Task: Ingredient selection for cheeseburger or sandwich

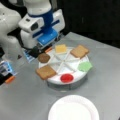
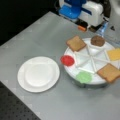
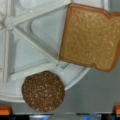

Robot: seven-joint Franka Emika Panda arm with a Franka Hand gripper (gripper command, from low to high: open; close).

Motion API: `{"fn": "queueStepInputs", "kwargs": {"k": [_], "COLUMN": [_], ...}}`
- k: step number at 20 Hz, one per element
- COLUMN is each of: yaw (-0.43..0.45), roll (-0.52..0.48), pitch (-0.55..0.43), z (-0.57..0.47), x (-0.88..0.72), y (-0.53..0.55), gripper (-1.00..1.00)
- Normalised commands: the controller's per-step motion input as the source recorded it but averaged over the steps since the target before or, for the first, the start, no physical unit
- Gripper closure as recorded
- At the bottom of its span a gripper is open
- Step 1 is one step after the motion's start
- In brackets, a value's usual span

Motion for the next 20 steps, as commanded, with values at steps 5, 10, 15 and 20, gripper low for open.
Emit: {"fn": "queueStepInputs", "kwargs": {"k": [5, 10, 15, 20], "yaw": [0.005, 0.028, -0.002, -0.004], "roll": [0.301, 0.426, 0.463, 0.489], "pitch": [0.024, -0.014, -0.041, -0.065], "z": [0.03, -0.01, -0.07, -0.2], "x": [-0.08, -0.16, -0.21, -0.22], "y": [-0.28, -0.33, -0.33, -0.28], "gripper": [-1.0, -1.0, -1.0, -1.0]}}
